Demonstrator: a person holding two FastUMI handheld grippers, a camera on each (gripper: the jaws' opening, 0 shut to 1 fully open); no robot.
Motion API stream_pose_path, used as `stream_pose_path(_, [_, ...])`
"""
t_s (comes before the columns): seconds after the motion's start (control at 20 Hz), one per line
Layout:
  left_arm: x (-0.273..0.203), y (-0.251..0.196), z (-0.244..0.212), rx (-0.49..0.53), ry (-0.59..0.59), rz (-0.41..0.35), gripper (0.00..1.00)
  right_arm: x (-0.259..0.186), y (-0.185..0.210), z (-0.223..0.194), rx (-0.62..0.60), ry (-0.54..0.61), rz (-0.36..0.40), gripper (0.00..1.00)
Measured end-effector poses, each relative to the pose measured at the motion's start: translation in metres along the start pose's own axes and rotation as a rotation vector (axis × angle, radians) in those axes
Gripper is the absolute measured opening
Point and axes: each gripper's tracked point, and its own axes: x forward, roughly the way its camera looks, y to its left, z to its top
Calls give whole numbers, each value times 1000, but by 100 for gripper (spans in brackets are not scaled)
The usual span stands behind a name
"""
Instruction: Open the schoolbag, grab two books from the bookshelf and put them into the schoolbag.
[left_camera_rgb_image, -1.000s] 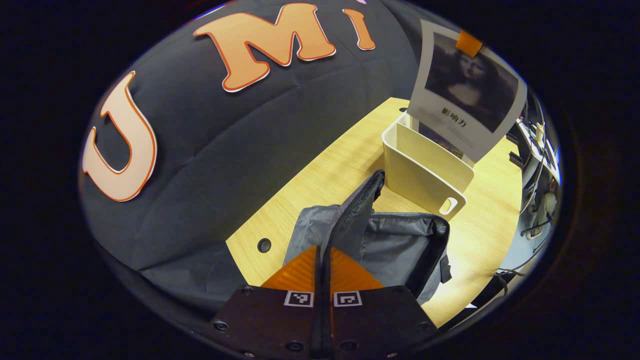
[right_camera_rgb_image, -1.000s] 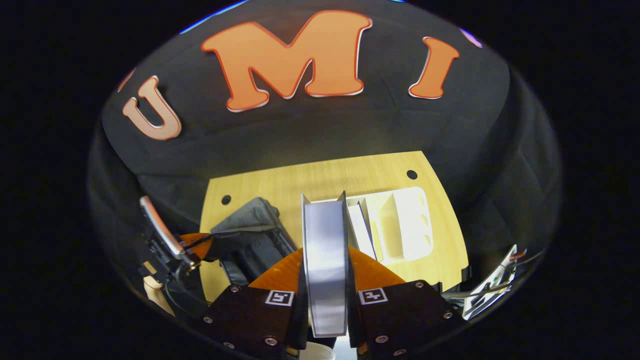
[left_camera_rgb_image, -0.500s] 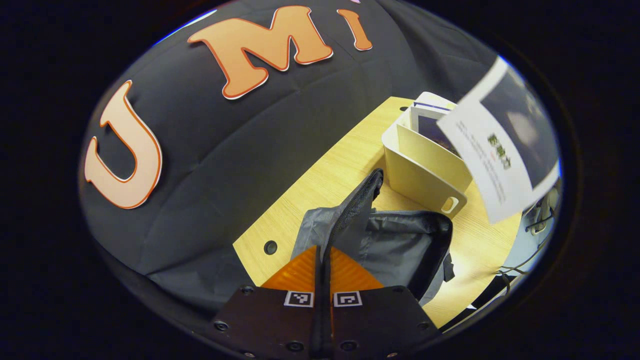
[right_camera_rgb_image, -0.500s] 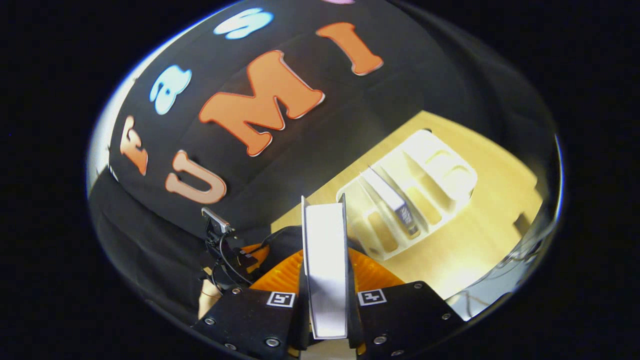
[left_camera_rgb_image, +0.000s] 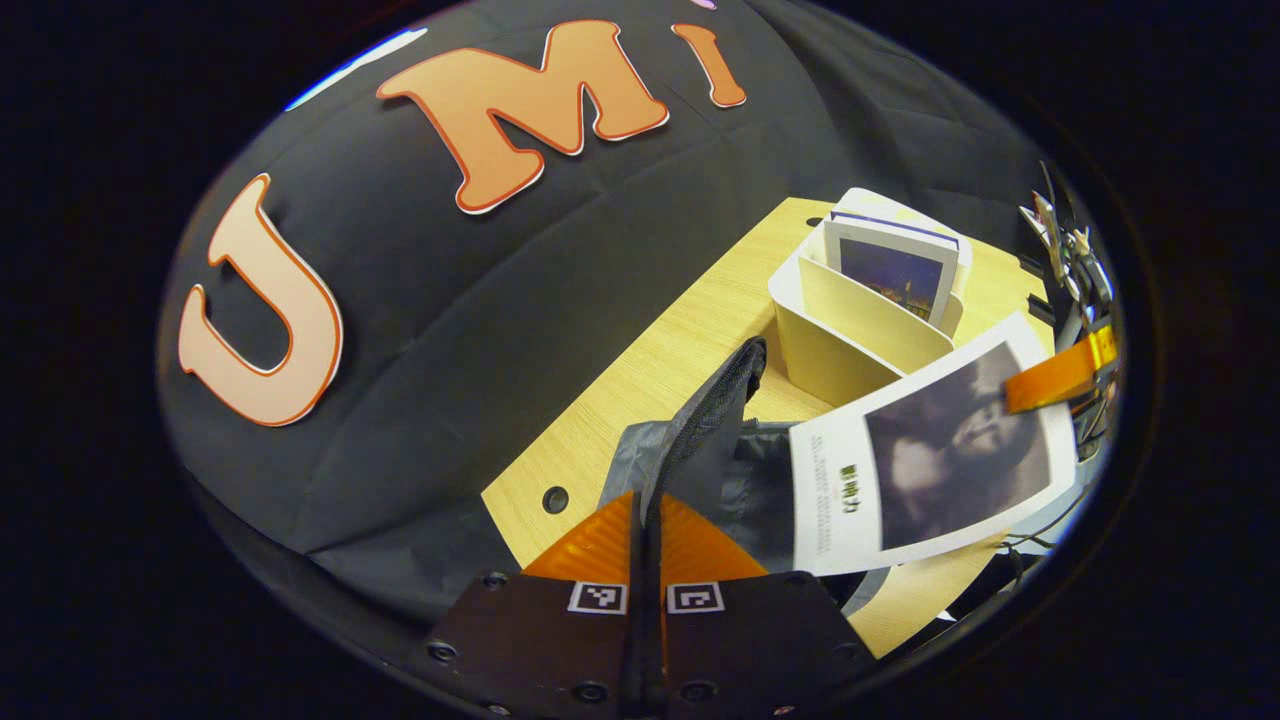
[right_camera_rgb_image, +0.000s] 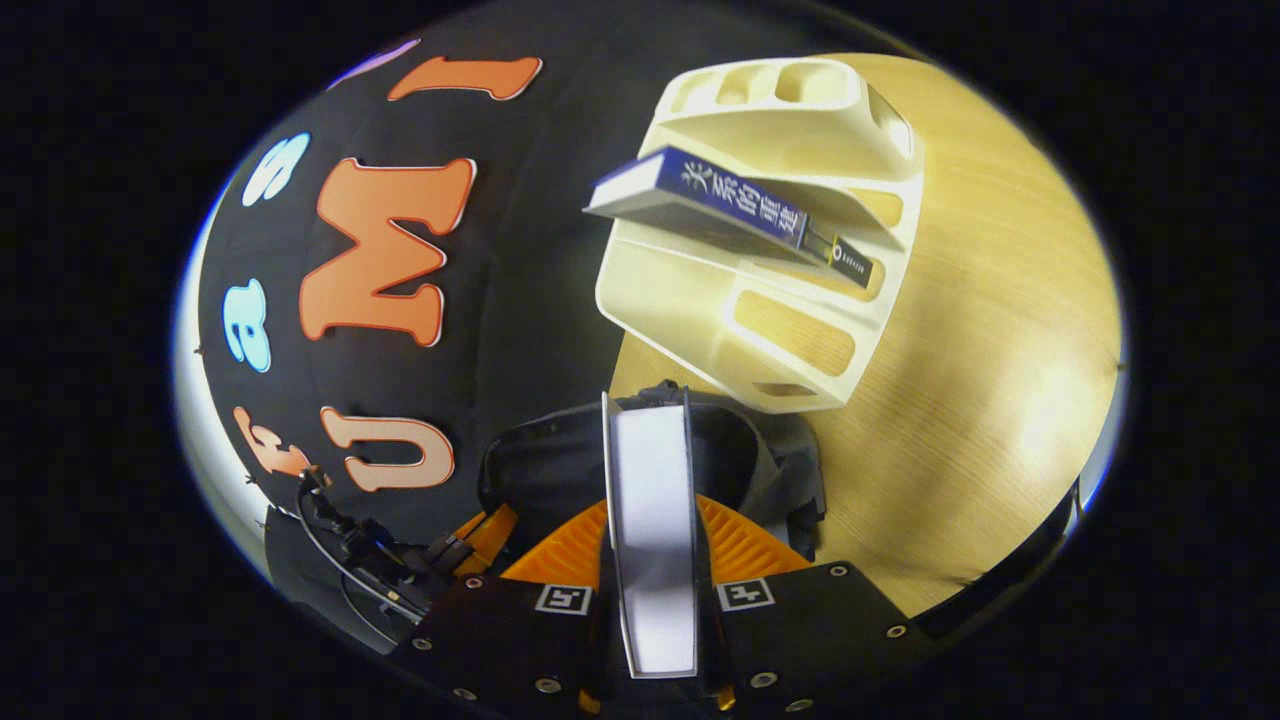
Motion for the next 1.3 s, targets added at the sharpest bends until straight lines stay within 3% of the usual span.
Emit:
stream_pose_path(0.3, [-9, -9, 7, -5, -19, -8, 0, 79, 9, -17, 21, -48, -2, 31])
stream_pose_path(0.65, [-11, -17, 13, 33, -39, -10, 1, 136, 15, -33, 88, -62, -12, 31])
stream_pose_path(0.9, [-5, -21, 9, 35, -39, -33, 1, 165, 10, -45, 120, -75, -85, 32])
stream_pose_path(0.95, [-3, -19, 5, 29, -35, -34, 1, 168, 11, -46, 125, -77, -93, 23])
stream_pose_path(1.0, [-4, -16, 3, 25, -33, -29, 1, 169, 9, -48, 120, -74, -113, 44])
stream_pose_path(1.05, [-3, -12, 1, 22, -30, -24, 1, 170, 6, -51, 112, -63, -136, 35])
stream_pose_path(1.2, [1, -13, -6, -8, -20, -39, 1, 166, -14, -59, 111, -24, -240, 46])
stream_pose_path(1.3, [4, -12, -12, -18, -18, -41, 0, 156, -18, -68, 105, 19, -274, 80])
